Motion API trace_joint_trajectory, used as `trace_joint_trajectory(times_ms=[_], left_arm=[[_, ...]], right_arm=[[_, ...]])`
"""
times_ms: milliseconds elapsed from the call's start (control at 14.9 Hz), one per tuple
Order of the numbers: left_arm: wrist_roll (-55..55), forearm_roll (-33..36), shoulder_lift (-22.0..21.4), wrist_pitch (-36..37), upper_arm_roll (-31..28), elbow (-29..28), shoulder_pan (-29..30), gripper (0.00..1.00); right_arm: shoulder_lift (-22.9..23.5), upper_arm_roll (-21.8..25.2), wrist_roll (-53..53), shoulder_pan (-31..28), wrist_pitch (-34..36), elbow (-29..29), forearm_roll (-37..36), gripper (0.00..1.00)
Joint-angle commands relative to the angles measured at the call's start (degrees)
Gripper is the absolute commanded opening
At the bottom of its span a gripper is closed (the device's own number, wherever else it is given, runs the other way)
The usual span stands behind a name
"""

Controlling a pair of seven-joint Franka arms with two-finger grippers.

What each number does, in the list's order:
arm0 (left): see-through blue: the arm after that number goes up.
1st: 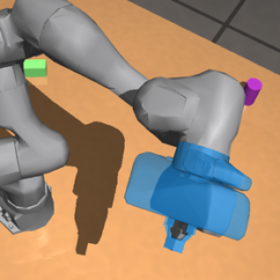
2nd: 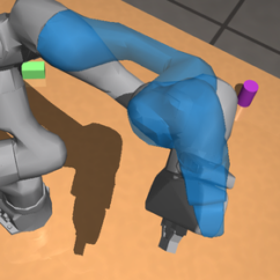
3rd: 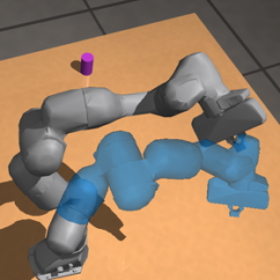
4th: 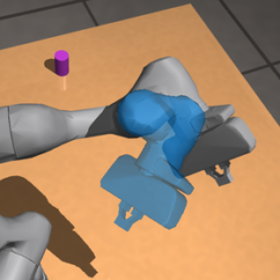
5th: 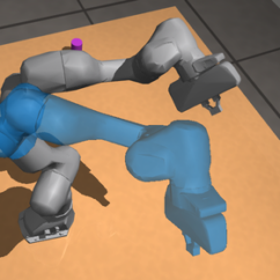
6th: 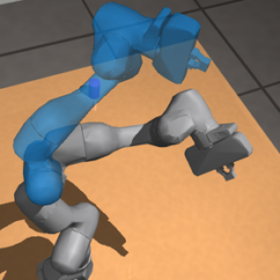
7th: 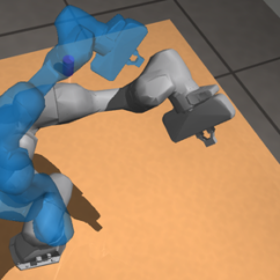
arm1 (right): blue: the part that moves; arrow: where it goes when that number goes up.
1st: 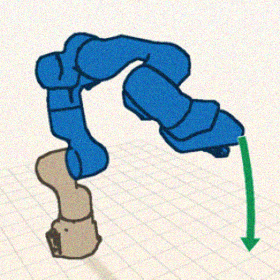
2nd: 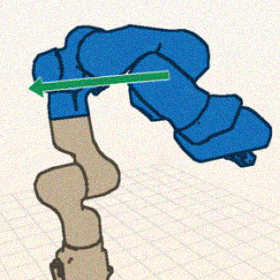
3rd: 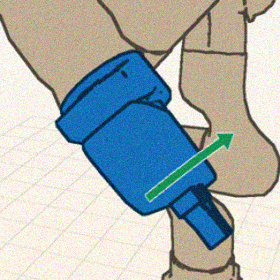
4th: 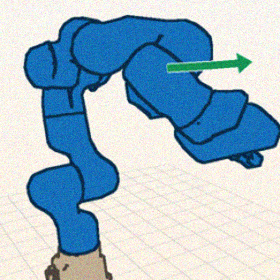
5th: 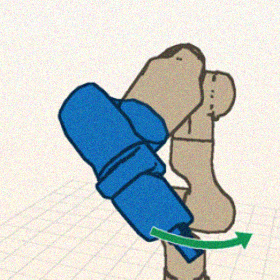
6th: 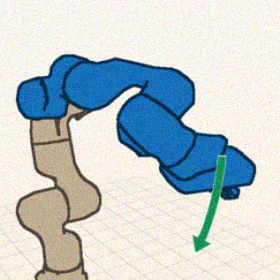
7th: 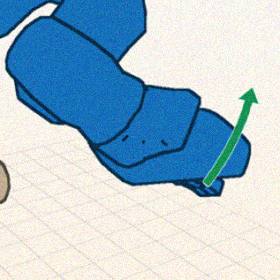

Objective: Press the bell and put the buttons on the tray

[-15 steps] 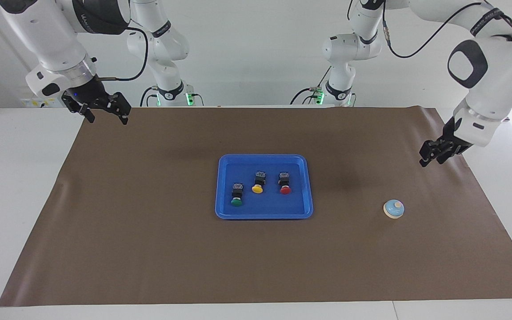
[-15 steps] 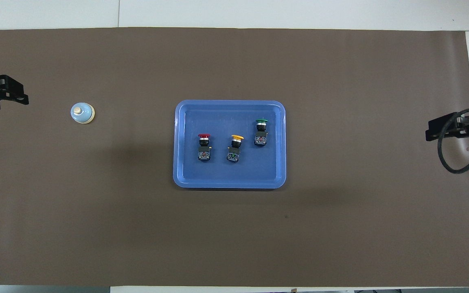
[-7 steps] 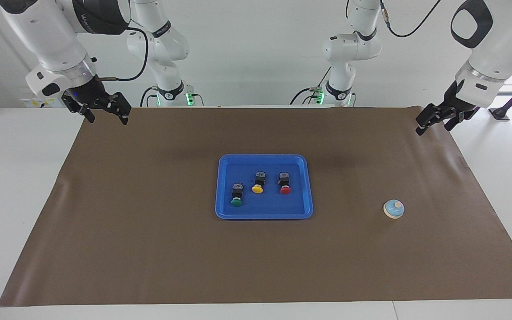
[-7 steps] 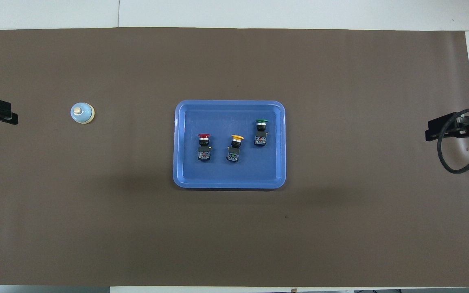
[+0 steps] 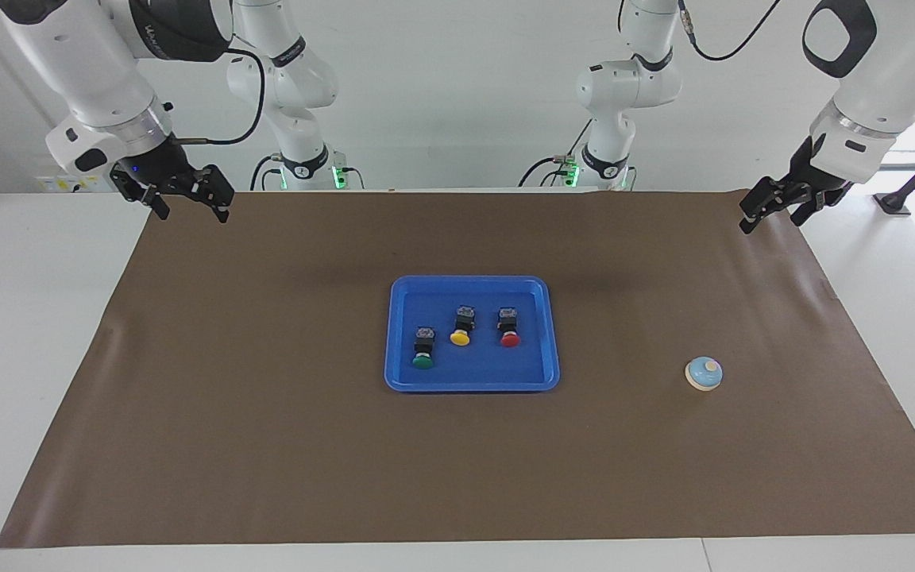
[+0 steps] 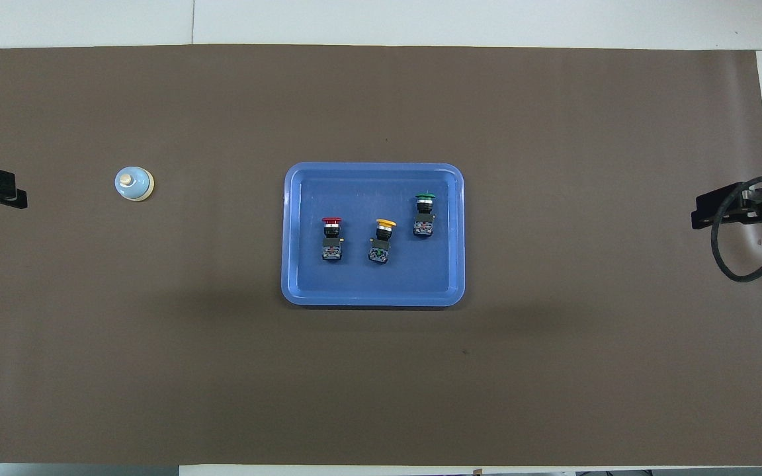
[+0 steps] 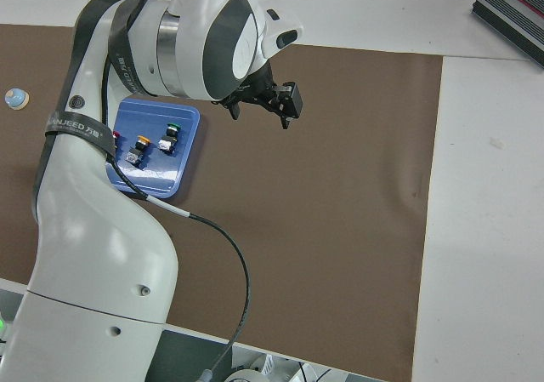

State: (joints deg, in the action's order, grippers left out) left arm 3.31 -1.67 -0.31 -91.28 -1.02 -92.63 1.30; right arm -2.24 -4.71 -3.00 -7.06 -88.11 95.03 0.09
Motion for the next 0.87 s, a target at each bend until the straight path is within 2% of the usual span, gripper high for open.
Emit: trace_joint_trajectory(times_ms=[0, 268, 804], left_arm=[[-1.9, 0.7, -1.0, 1.5, 0.1, -0.6, 0.1, 1.00], [-9.5, 1.1, -1.0, 2.0, 0.0, -0.7, 0.1, 1.00], [-9.5, 1.2, -1.0, 2.6, 0.1, -0.7, 0.0, 1.00]], right_arm=[[-1.0, -0.1, 1.2, -0.4, -0.4, 1.3, 0.9, 1.00], [-1.1, -0.1, 1.2, -0.4, 0.1, 1.3, 0.9, 1.00], [-1.1, -0.2, 1.3, -0.4, 0.3, 1.3, 0.9, 1.00]])
